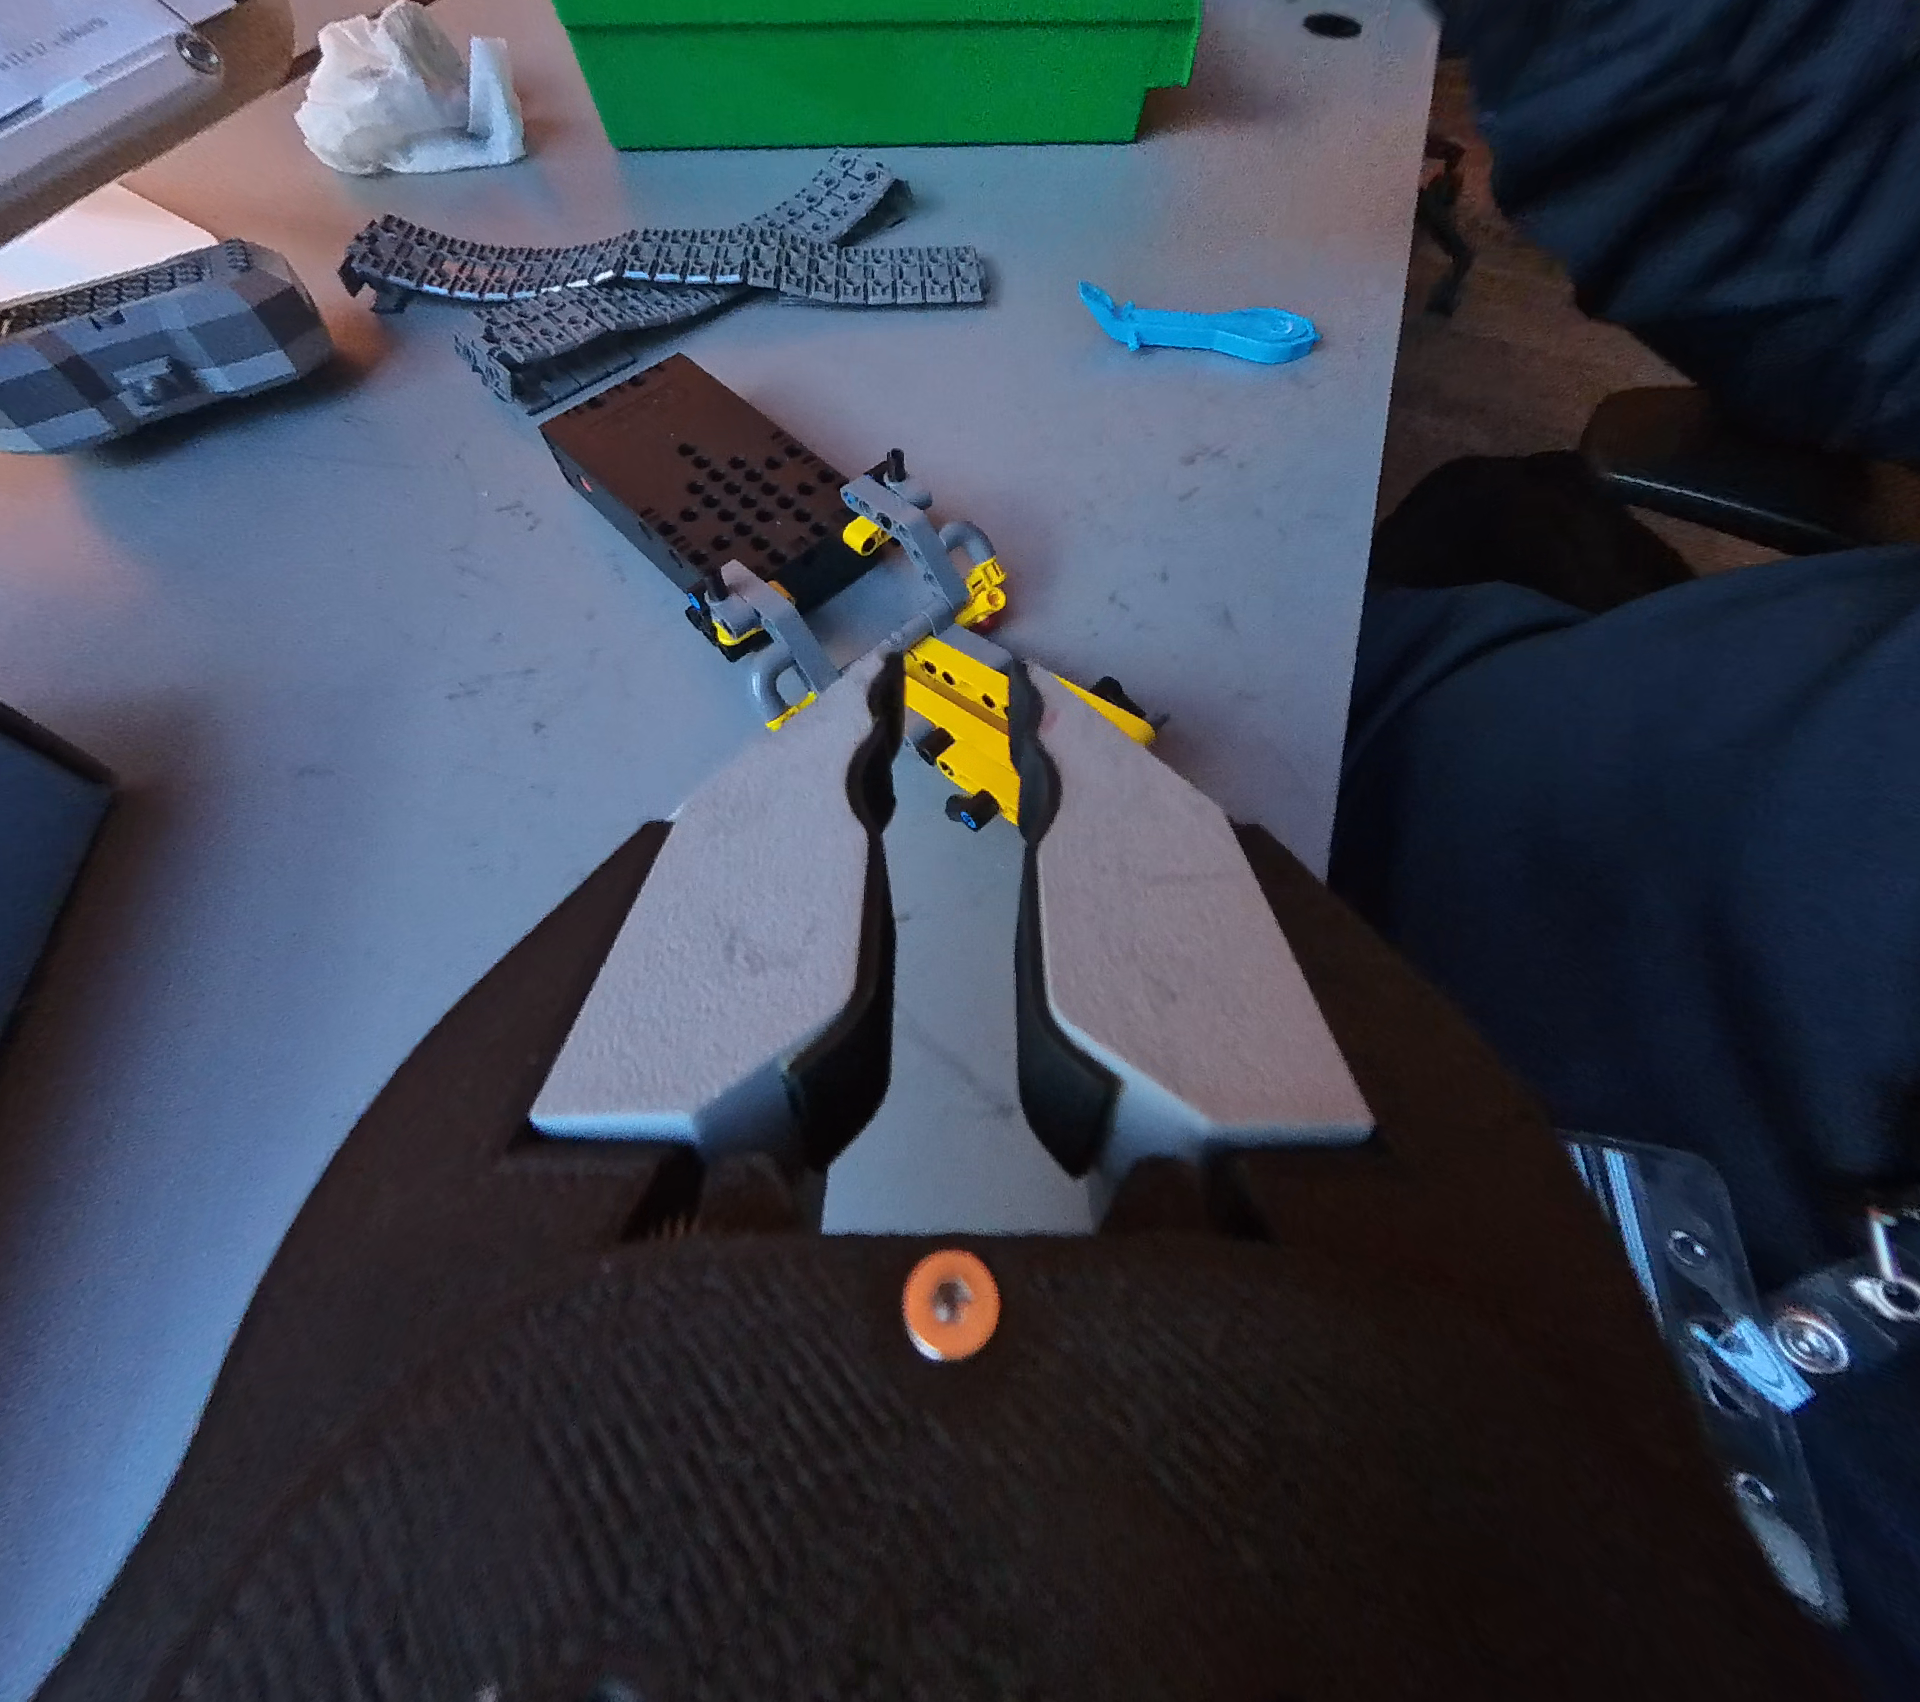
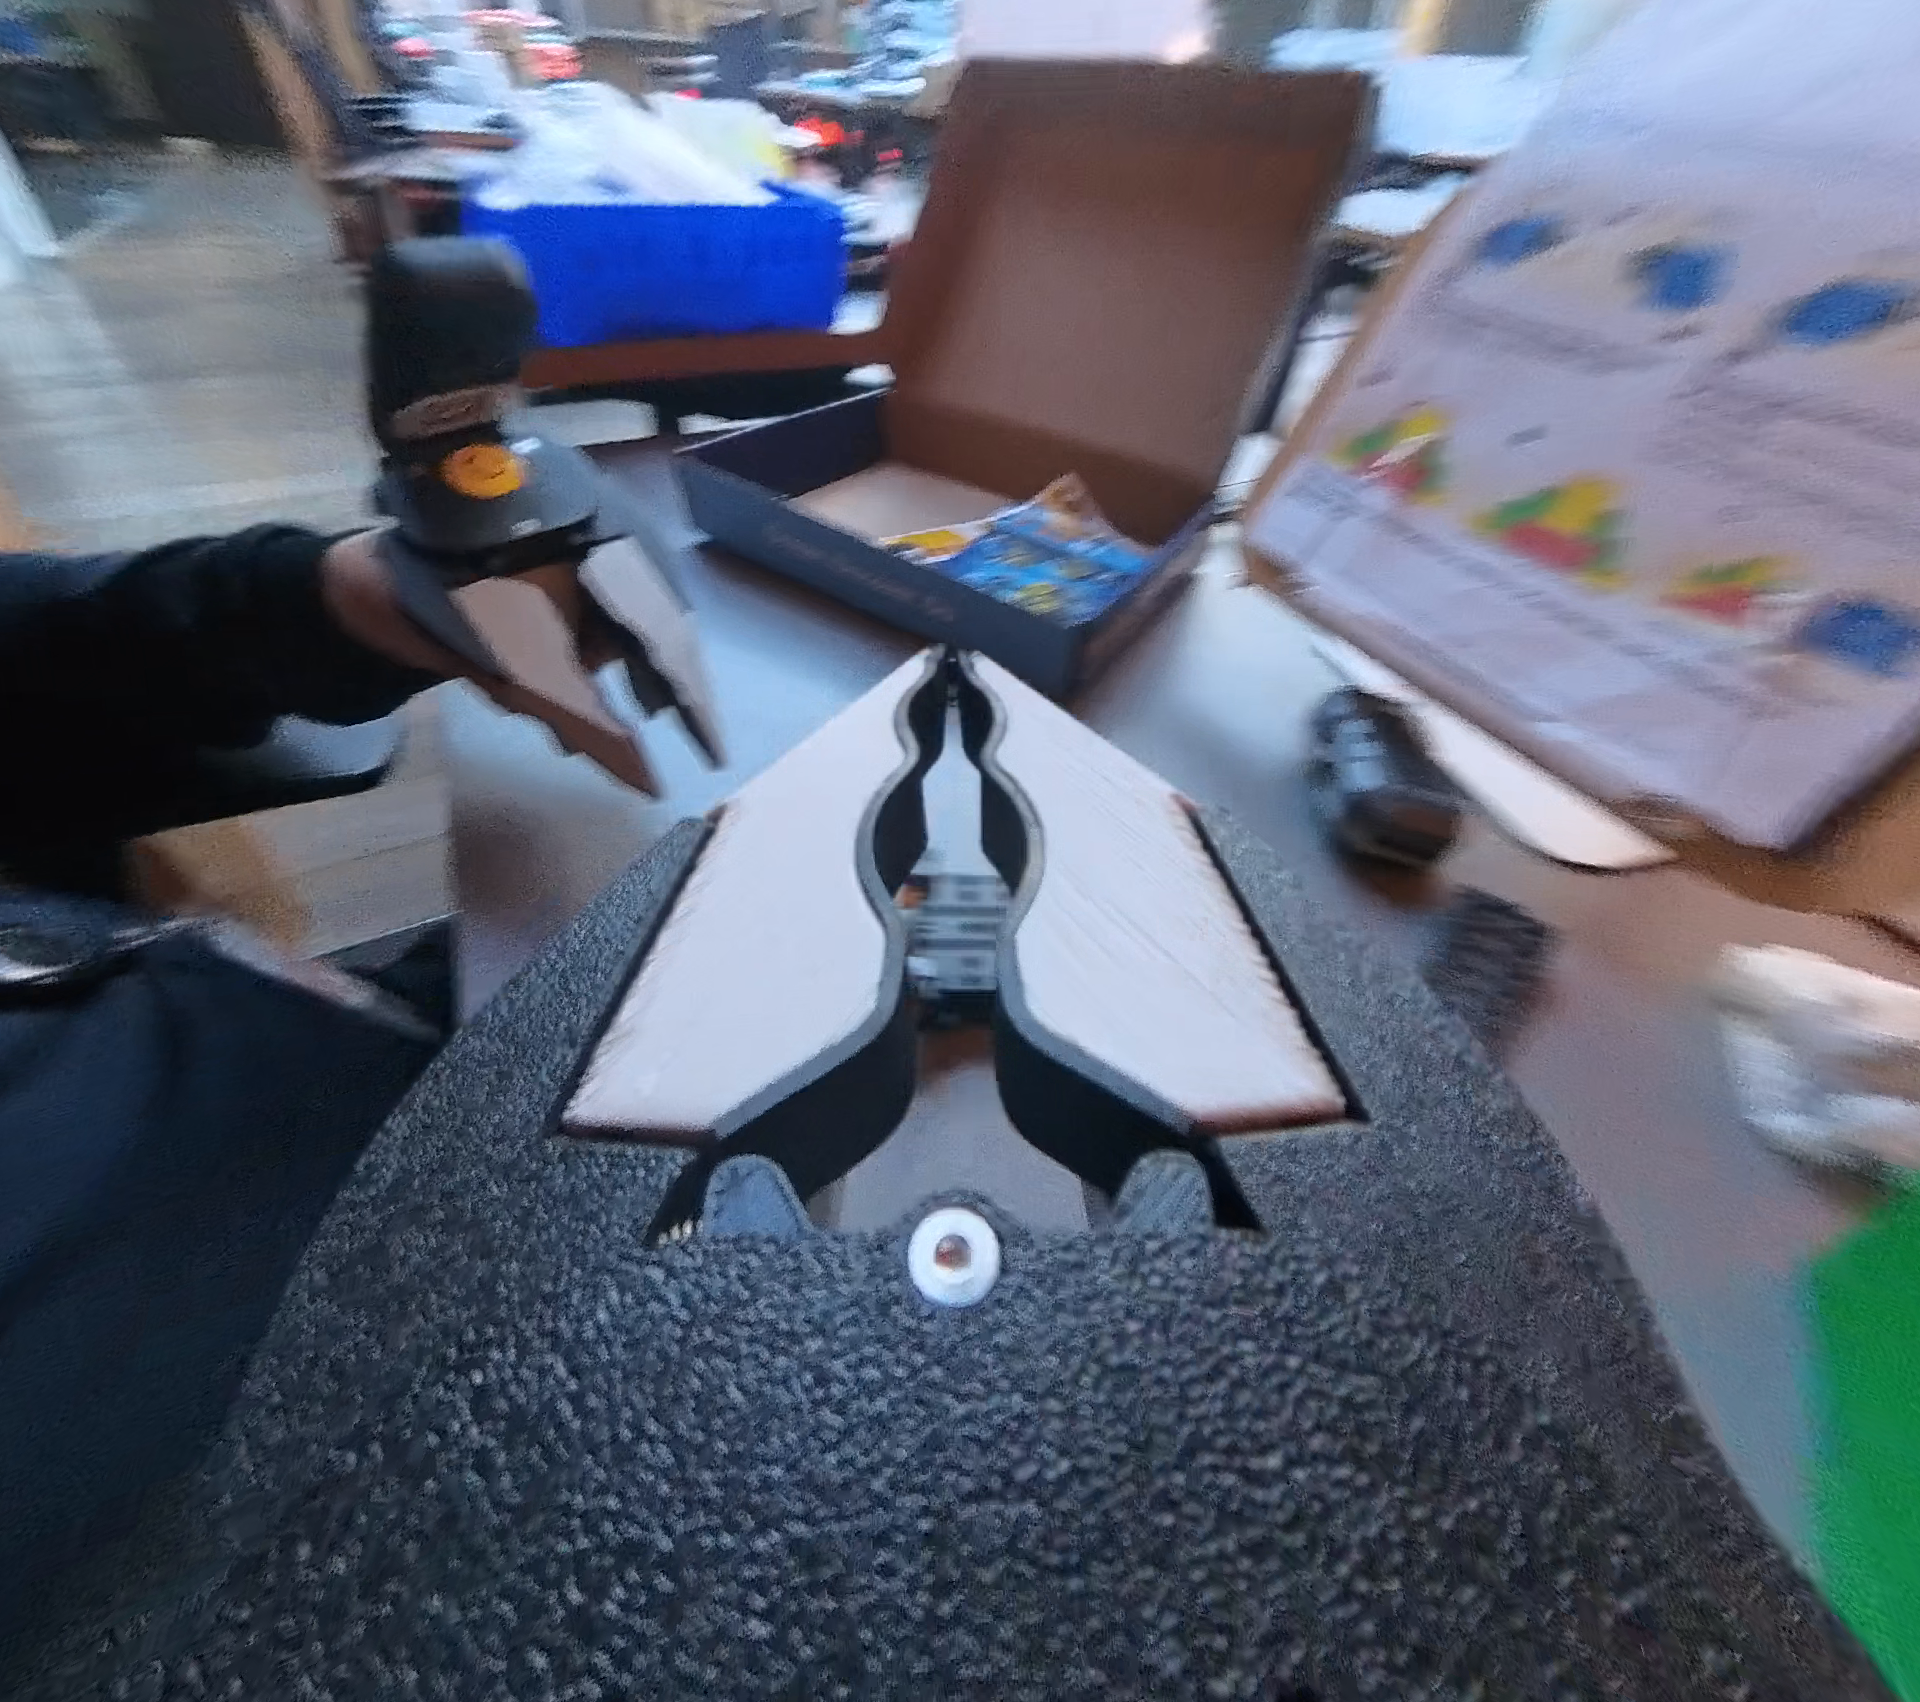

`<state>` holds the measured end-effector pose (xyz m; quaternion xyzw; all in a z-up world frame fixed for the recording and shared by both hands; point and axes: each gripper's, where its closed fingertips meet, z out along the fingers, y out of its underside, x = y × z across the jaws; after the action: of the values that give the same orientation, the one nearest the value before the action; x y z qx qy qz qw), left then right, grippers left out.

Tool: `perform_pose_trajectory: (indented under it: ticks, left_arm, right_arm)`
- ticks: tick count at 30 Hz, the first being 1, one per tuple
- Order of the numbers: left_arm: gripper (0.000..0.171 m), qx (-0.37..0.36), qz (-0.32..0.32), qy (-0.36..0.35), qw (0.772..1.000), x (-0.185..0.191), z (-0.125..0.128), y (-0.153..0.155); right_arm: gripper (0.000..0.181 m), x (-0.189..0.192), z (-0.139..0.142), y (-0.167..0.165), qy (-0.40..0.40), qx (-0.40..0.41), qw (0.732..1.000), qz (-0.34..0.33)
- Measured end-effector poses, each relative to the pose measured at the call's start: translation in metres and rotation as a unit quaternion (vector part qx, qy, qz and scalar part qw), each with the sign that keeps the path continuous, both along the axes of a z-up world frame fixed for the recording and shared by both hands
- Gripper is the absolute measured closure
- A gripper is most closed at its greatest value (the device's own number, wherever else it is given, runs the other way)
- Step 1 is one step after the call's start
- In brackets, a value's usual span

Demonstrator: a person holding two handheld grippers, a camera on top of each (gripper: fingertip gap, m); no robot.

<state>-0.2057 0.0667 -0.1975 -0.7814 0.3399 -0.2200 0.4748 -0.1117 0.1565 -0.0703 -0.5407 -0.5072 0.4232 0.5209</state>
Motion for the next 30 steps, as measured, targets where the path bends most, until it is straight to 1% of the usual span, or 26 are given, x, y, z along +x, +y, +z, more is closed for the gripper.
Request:
perform_pose_trajectory:
  ticks: [2, 3, 5, 6, 7, 8, 10, 11, 12, 15, 17, 19, 22, 24, 26, 27, 30]
  left_arm:
    - [0.154, -0.003, 0.002, 0.006, 1.000, 0.000, -0.004, 0.001]
    - [0.154, -0.004, 0.004, 0.012, 1.000, -0.001, -0.006, 0.001]
    - [0.153, -0.009, 0.007, 0.028, 1.000, -0.002, -0.014, 0.003]
    - [0.153, -0.013, 0.010, 0.035, 0.999, -0.003, -0.018, 0.004]
    - [0.153, -0.019, 0.011, 0.041, 0.999, -0.003, -0.022, 0.004]
    - [0.152, -0.024, 0.012, 0.045, 0.999, -0.004, -0.025, 0.004]
    - [0.151, -0.036, 0.013, 0.046, 0.998, -0.005, -0.030, 0.004]
    - [0.150, -0.044, 0.012, 0.046, 0.998, -0.005, -0.032, 0.004]
    - [0.150, -0.048, 0.013, 0.047, 0.998, -0.006, -0.033, 0.004]
    - [0.150, -0.050, 0.013, 0.048, 0.998, -0.007, -0.035, 0.004]
    - [0.150, -0.058, 0.012, 0.054, 0.997, -0.009, -0.039, 0.003]
    - [0.148, -0.071, 0.011, 0.069, 0.995, -0.012, -0.047, 0.002]
    - [0.145, -0.094, -0.003, 0.075, 0.993, -0.012, -0.053, -0.004]
    - [0.142, -0.110, -0.023, 0.074, 0.991, -0.010, -0.055, -0.012]
    - [0.140, -0.120, -0.043, 0.073, 0.989, -0.007, -0.055, -0.018]
    - [0.139, -0.121, -0.049, 0.074, 0.989, -0.006, -0.055, -0.021]
    - [0.140, -0.100, -0.060, 0.102, 0.988, -0.005, -0.058, -0.022]
  right_arm:
    - [0.181, 0.042, 0.023, 0.031, 0.012, 0.037, 0.996, -0.086]
    - [0.181, 0.066, 0.031, 0.049, 0.013, 0.054, 0.989, -0.139]
    - [0.181, 0.116, 0.037, 0.085, 0.008, 0.077, 0.967, -0.245]
    - [0.181, 0.138, 0.034, 0.100, 0.000, 0.073, 0.955, -0.287]
    - [0.181, 0.157, 0.025, 0.115, -0.016, 0.057, 0.946, -0.319]
    - [0.181, 0.173, 0.011, 0.128, -0.042, 0.029, 0.938, -0.343]
    - [0.180, 0.197, -0.025, 0.148, -0.108, -0.034, 0.919, -0.378]
    - [0.171, 0.205, -0.036, 0.155, -0.121, -0.050, 0.911, -0.392]
    - [0.166, 0.209, -0.041, 0.159, -0.119, -0.056, 0.909, -0.395]
    - [0.167, 0.203, -0.039, 0.159, -0.089, -0.076, 0.919, -0.375]
    - [0.167, 0.195, -0.035, 0.155, -0.083, -0.069, 0.925, -0.363]
    - [0.167, 0.179, -0.029, 0.146, -0.083, -0.053, 0.937, -0.336]
    - [0.167, 0.144, -0.022, 0.122, -0.084, -0.034, 0.958, -0.273]
    - [0.167, 0.110, -0.023, 0.097, -0.087, -0.039, 0.975, -0.202]
    - [0.166, 0.073, -0.035, 0.066, -0.112, -0.049, 0.986, -0.115]
    - [0.166, 0.057, -0.046, 0.051, -0.135, -0.048, 0.987, -0.079]
    - [0.165, 0.019, -0.081, 0.017, -0.210, -0.017, 0.978, -0.008]
